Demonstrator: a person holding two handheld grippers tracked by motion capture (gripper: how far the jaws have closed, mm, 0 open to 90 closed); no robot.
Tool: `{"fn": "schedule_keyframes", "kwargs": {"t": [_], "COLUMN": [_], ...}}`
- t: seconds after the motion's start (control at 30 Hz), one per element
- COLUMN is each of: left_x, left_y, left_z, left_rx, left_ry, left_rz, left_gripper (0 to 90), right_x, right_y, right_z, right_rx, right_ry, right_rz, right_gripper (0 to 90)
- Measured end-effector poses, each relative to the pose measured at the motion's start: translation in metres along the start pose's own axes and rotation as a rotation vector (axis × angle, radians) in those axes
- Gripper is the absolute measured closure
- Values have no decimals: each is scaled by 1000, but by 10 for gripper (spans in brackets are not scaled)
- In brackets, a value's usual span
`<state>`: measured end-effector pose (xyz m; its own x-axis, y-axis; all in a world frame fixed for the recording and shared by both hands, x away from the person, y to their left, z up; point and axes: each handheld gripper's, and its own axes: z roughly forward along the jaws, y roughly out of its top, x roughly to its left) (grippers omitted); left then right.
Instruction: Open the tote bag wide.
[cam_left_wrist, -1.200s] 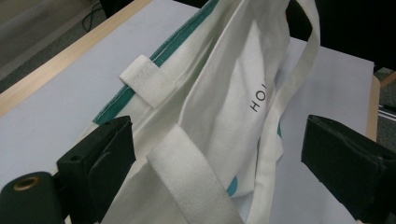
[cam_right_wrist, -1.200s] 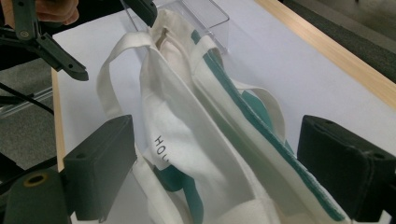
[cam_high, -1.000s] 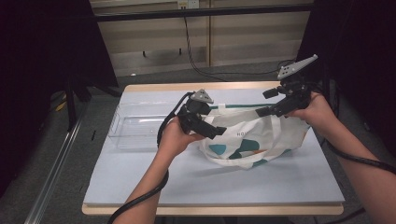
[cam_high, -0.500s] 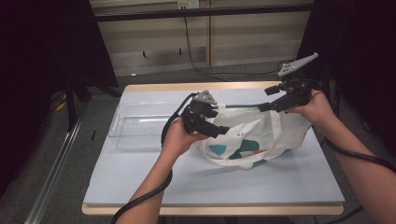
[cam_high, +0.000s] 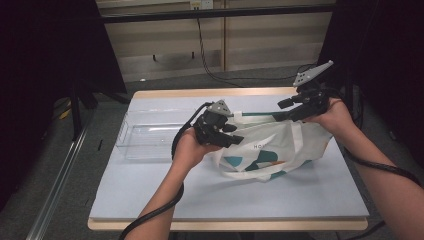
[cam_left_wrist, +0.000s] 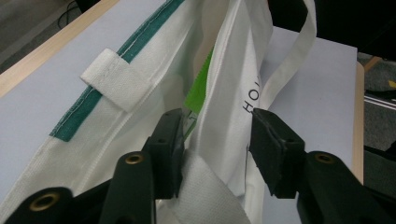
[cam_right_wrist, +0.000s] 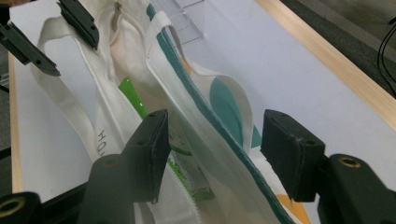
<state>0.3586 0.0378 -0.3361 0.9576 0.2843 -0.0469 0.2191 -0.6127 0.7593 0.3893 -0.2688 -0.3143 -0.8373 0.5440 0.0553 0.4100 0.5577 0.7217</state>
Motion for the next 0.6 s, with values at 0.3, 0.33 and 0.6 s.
{"fn": "schedule_keyframes", "kwargs": {"t": [0.3, 0.33, 0.6], "left_x": [-1, -2, -3], "left_y": [-2, -2, 0], "left_z": [-2, -3, -2], "left_rx": [4, 4, 7], "left_ry": [0, -1, -1], "left_rz": [16, 18, 32], "left_gripper": [689, 702, 749], "right_x": [0, 0, 1], "right_y": [-1, 0, -1], "right_z": [9, 9, 9], "right_rx": [45, 49, 82], "right_ry": [9, 8, 16], "right_rz": [-11, -17, -43], "right_gripper": [544, 564, 833]}}
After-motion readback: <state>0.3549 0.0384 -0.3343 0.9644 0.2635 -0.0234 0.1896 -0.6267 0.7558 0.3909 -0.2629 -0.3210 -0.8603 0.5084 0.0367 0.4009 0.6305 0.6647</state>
